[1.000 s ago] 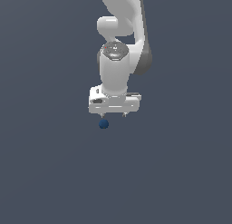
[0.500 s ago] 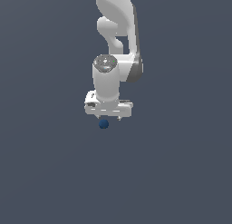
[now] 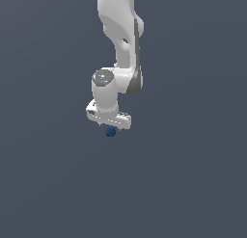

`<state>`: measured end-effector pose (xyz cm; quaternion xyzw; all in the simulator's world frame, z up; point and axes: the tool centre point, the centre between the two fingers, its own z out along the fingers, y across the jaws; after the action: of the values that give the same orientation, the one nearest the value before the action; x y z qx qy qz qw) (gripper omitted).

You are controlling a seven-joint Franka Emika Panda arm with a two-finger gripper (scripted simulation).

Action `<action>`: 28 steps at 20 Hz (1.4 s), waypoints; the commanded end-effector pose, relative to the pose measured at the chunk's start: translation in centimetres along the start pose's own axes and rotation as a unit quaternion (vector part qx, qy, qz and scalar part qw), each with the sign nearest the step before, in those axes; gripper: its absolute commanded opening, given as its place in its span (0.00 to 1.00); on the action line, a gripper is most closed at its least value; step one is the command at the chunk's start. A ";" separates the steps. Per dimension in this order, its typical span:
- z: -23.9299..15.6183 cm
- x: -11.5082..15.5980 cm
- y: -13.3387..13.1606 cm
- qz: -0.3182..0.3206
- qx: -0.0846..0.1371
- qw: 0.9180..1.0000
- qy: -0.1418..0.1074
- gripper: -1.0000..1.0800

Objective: Pick up the object and move it to a goal position.

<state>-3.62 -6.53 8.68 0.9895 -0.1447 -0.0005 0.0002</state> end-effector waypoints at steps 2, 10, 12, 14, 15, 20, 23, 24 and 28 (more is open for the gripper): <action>0.5 -0.2 0.4 0.013 0.000 1.000 0.000 0.96; 1.7 -0.2 0.4 0.011 0.000 1.000 0.000 0.96; 2.6 -0.3 0.4 0.012 0.000 1.000 0.000 0.96; 3.7 -0.3 0.5 0.013 0.000 1.000 0.000 0.96; 4.2 -0.3 0.5 0.013 0.000 1.000 0.000 0.96; 5.5 -0.3 0.5 0.014 0.000 1.000 0.000 0.96; 5.6 -0.2 0.5 0.014 0.000 1.000 0.000 0.00; 5.6 -0.2 0.5 0.014 0.000 1.000 0.000 0.00; 5.6 -0.2 0.5 0.014 0.000 1.000 0.000 0.00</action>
<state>-3.98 -6.88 3.16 0.9874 -0.1583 0.0001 -0.0001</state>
